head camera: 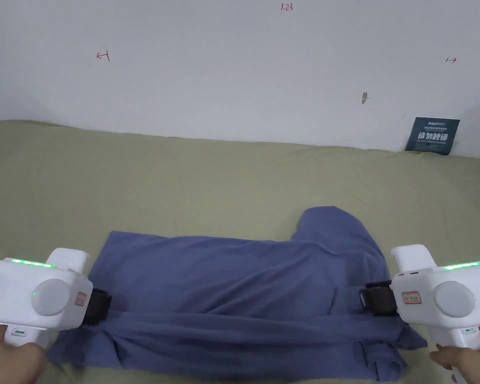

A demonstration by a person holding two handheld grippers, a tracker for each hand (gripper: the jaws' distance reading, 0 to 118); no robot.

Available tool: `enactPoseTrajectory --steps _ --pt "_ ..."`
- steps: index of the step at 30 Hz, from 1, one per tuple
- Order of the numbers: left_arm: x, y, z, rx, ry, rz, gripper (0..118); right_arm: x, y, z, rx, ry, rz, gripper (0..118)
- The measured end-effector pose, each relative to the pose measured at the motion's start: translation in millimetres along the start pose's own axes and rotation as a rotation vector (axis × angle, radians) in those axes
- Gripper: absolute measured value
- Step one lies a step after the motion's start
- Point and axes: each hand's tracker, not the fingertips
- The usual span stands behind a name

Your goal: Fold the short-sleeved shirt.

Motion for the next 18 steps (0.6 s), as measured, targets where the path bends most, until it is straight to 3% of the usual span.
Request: enactPoseTrajectory --steps 5,9,10,11,12,13,14,18 --pt "-7 -21 79 0.249 -0.049 0.144 80 -9 -12 71 0.198 -0.008 -0.059 74" --pt "7 -67 146 0.458 -0.065 0.223 73 -33 -61 136 0.367 0.069 -0.224 72" --pt "14 -82 157 0.491 -0.06 0.235 61 -41 -75 148 0.398 0.086 -0.255 72" --pt "24 -100 169 0.509 -0.048 0.236 38 -53 -93 159 0.439 0.074 -0.274 66" --pt "35 -119 175 0.508 -0.025 0.239 2 -65 -110 168 0.486 0.034 -0.271 32" --pt "38 -135 174 0.501 0.012 0.247 0 -78 -124 171 0.437 -0.012 -0.229 0" --pt "42 -151 174 0.481 -0.005 0.248 0 -89 -138 173 0.421 -0.09 -0.206 0" --pt "52 -197 154 0.35 -0.027 0.221 0 -101 -178 163 0.28 0.029 -0.204 0"
